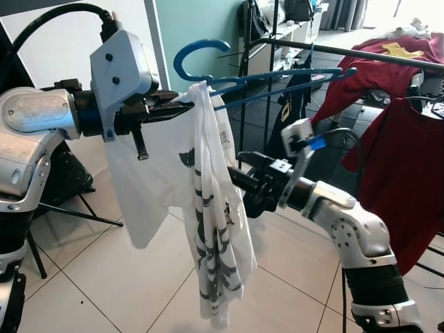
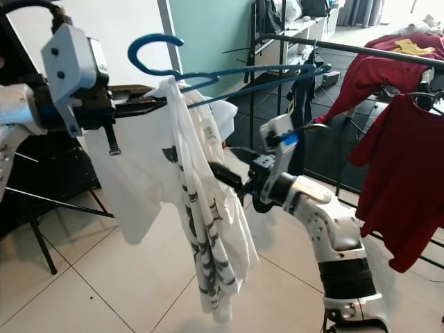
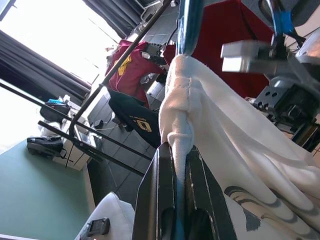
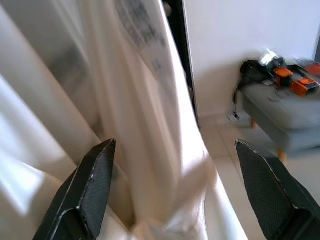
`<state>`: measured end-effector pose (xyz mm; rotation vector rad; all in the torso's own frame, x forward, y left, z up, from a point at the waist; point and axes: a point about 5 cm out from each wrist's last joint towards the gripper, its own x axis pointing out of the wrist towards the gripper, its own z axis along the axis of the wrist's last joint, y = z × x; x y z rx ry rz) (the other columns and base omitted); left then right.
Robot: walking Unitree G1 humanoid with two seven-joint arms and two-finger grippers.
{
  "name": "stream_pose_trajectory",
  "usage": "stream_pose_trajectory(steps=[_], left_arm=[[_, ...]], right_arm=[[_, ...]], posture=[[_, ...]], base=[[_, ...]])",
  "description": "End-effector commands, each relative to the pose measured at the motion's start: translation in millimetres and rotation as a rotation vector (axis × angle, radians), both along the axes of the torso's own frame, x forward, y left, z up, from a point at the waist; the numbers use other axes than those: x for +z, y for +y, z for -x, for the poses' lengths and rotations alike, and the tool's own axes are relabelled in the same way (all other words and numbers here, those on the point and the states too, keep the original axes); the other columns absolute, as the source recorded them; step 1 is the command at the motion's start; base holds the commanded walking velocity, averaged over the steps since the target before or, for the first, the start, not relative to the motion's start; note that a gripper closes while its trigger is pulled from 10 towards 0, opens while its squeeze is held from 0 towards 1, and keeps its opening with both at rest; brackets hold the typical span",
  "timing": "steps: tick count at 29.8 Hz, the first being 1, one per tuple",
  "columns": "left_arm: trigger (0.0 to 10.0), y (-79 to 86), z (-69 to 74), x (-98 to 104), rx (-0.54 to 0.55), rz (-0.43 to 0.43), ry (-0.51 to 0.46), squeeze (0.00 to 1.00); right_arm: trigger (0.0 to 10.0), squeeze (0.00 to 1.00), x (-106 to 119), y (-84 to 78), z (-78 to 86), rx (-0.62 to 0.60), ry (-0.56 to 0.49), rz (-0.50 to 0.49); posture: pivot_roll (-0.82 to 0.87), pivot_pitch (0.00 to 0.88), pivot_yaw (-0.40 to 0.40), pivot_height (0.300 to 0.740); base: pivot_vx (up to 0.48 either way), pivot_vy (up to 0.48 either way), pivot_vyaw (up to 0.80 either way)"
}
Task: Hang hanger
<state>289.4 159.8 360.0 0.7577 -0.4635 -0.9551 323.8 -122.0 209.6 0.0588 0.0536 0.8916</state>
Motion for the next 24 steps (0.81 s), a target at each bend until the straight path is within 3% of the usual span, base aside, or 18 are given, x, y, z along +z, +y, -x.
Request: stream_pose_trajectory(steps=[1,2,3,4,8,10,14,17,24], left_arm=[[0.0,-2.3,3.0,5.4,-0.007,0.011,-0.023,0.00],[0.0,-0.1,3.2,6.2,0.005,0.009,-0.027,0.00],[0.0,-0.1,3.2,6.2,0.005,0.009,-0.027,0.00],[0.0,2.6,3.3,6.8,0.019,0.006,-0.031,0.00],[0.0,6.2,3.6,7.7,0.038,0.004,-0.037,0.00],[0.0,8.9,3.8,9.6,0.050,0.009,-0.044,0.00],[0.0,11.9,3.4,11.7,0.065,0.010,-0.052,0.00],[0.0,13.2,3.2,12.0,0.072,0.012,-0.052,0.00],[0.0,20.1,0.4,2.5,0.112,-0.030,-0.024,0.00]], right_arm=[[10.0,0.00,-2.7,1.3,-1.9,-0.010,0.000,0.032],[10.0,0.00,-9.2,-2.5,-4.7,-0.043,0.009,0.102],[10.0,0.00,-9.2,-2.5,-4.7,-0.043,0.009,0.102],[10.0,0.00,-16.9,-7.4,-6.6,-0.071,0.016,0.190],[10.0,0.00,-28.4,-15.9,-8.4,-0.106,0.041,0.304],[10.0,0.00,-40.2,-27.9,-9.6,-0.150,0.072,0.427],[10.0,0.00,-48.3,-42.7,-11.1,-0.206,0.107,0.518],[10.0,0.00,-49.9,-49.2,-12.5,-0.239,0.123,0.535],[10.0,0.00,-43.6,-83.7,-22.8,-0.433,0.134,0.595]], posture=[[-0.08,0.019,0.067,0.740],[-0.08,0.019,0.066,0.740],[-0.08,0.019,0.066,0.740],[-0.08,0.018,0.065,0.740],[-0.08,0.018,0.064,0.740],[-0.08,0.018,0.064,0.740],[-0.08,0.020,0.063,0.740],[-0.08,0.020,0.063,0.740],[-0.09,0.025,0.063,0.740]], base=[[0.000,0.000,0.00],[0.000,0.000,0.00],[0.000,0.000,0.00],[0.000,0.000,0.00],[0.000,0.000,0.00],[0.000,0.000,0.00],[0.000,0.000,0.00],[0.000,0.000,0.00],[0.000,0.000,0.00]])
